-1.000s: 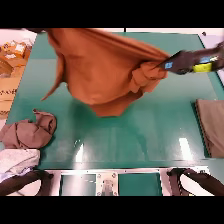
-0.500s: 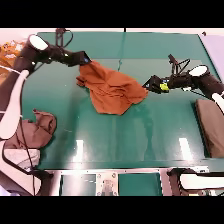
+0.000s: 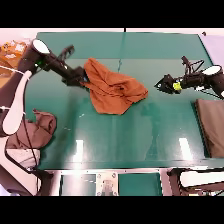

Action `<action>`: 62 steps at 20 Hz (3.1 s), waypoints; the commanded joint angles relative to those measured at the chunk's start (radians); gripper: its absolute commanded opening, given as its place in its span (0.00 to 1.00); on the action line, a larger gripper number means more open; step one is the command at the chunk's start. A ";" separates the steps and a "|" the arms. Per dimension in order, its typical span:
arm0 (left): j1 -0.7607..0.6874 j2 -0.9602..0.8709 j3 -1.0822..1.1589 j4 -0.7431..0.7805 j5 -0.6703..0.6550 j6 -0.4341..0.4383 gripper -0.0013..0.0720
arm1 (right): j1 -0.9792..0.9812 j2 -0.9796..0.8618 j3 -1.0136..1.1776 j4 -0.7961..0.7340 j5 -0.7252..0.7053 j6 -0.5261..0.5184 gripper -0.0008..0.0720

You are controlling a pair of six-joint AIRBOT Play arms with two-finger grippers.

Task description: Fold the shirts.

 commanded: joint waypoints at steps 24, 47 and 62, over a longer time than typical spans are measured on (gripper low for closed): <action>-0.209 0.115 -0.483 0.216 0.266 -0.083 0.06 | 0.410 -0.256 0.369 -0.278 -0.025 -0.100 0.37; -0.016 0.179 -0.483 0.341 0.128 0.039 0.06 | 0.407 -0.673 0.690 0.197 0.048 0.096 0.71; 0.047 0.395 -0.474 0.455 0.179 0.024 0.06 | 0.270 -0.497 0.771 0.128 0.224 0.109 0.04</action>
